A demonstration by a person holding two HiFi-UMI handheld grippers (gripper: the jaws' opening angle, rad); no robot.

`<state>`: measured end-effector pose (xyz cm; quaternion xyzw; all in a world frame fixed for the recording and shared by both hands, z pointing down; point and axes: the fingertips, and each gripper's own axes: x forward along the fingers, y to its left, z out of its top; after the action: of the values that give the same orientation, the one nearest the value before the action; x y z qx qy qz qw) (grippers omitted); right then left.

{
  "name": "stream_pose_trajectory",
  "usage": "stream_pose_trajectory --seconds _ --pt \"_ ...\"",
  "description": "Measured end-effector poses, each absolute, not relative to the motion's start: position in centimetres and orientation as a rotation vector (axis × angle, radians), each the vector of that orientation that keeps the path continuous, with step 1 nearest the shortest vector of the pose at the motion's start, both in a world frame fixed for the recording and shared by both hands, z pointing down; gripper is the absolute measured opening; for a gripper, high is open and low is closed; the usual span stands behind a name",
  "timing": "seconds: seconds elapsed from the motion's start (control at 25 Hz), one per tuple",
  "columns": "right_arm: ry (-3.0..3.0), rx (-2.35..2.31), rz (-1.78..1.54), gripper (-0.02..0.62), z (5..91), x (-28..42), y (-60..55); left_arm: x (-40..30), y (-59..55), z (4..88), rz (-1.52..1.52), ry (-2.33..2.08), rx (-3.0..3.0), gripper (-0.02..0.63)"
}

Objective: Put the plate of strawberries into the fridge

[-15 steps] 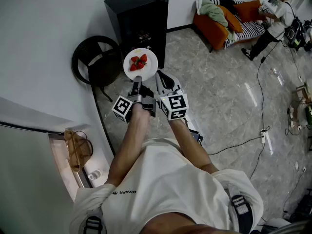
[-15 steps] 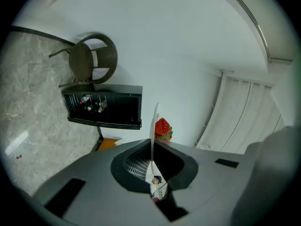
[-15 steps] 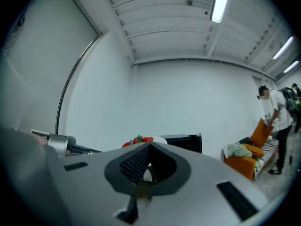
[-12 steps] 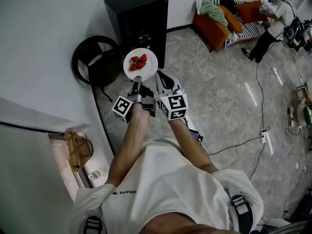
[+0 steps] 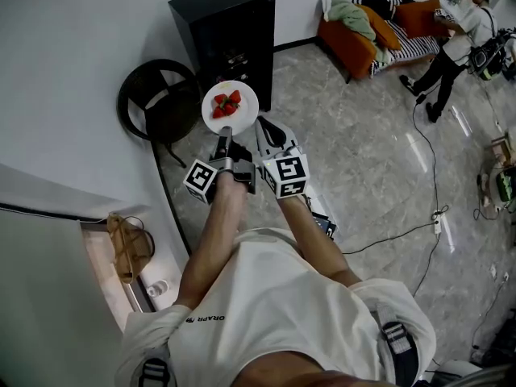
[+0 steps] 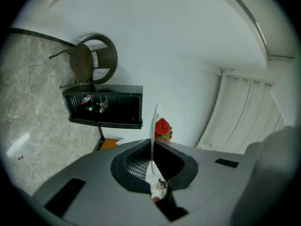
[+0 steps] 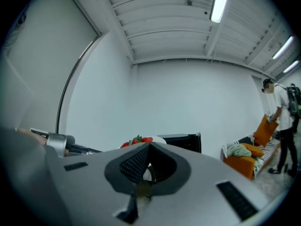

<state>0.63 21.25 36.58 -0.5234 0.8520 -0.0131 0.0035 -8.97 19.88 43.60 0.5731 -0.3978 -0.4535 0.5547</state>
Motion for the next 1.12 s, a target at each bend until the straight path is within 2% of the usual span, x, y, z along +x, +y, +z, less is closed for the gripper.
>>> stream_pose_trajectory --seconds 0.24,0.8,1.12 --pt "2.665 -1.606 -0.052 0.012 36.6 1.3 21.6 -8.2 20.3 43.9 -1.068 -0.950 1.354 0.011" --pt "2.710 -1.532 -0.039 0.012 37.2 8.6 25.1 -0.9 24.2 44.4 -1.104 -1.001 1.343 0.011" --pt "2.718 -1.517 -0.062 0.012 37.9 8.9 25.6 -1.0 25.1 44.9 -1.107 -1.042 1.333 0.011"
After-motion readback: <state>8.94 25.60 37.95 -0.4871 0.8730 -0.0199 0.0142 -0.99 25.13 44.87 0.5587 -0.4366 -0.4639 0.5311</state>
